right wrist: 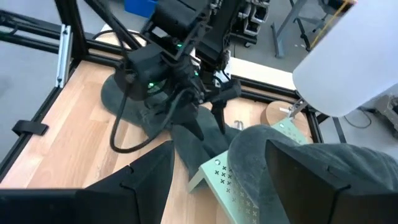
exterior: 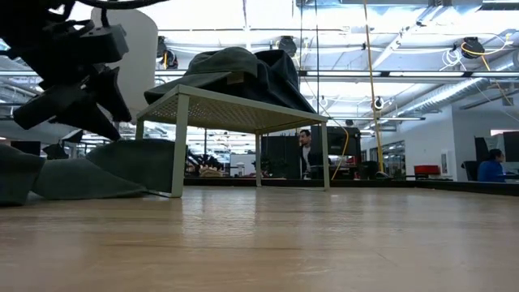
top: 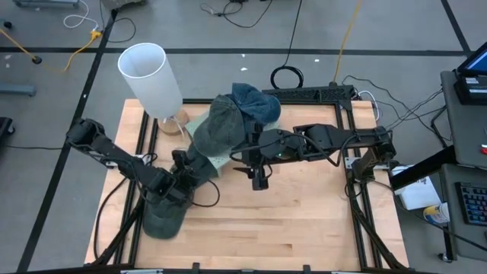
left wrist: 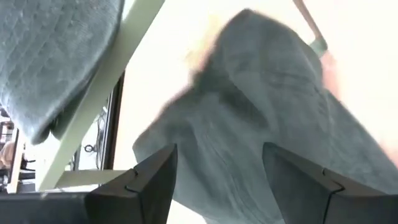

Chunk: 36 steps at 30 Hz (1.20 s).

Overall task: Pick & Place hat
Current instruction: Stack the top green cap on the other green cap on the shelf

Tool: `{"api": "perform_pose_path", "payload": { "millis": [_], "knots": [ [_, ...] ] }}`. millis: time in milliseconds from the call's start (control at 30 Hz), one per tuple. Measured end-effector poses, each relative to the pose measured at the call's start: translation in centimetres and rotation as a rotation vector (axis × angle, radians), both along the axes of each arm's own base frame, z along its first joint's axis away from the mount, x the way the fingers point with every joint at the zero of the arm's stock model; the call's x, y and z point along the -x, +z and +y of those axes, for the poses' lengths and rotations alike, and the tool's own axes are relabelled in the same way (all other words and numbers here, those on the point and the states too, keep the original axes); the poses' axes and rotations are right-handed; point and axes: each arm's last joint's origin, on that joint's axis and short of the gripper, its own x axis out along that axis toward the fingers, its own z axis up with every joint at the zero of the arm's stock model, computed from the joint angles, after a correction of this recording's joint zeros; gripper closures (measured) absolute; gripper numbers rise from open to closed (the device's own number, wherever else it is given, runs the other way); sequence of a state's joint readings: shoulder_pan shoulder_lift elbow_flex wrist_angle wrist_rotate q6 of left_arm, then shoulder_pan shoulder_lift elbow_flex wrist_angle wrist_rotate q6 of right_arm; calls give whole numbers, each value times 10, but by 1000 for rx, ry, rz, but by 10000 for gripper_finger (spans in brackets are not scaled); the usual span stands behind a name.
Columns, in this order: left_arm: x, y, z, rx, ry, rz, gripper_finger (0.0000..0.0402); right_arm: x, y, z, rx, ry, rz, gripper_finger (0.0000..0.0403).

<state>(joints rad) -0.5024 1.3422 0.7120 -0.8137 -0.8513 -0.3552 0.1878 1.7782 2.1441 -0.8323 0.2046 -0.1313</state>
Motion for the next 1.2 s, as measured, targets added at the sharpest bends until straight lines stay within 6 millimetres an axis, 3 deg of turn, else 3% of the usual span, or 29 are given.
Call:
{"api": "perform_pose_path", "payload": {
  "millis": [100,367,567,733,1000,1200],
  "knots": [
    [-2,0,3,7,2,11,183,1,0,4,29,28,-3,158],
    [-8,-2,8,163,56,18,303,2,1,11,44,58,-8,158],
    [-12,-3,6,265,14,40,331,3,-1,11,32,48,11,158],
    [-14,-3,5,300,30,12,308,4,-3,11,39,48,36,158],
    [-13,-1,3,384,98,-41,213,5,-4,10,44,50,52,158],
    [-15,-3,6,352,119,-50,156,5,-5,10,73,67,59,158]
  ]
}}
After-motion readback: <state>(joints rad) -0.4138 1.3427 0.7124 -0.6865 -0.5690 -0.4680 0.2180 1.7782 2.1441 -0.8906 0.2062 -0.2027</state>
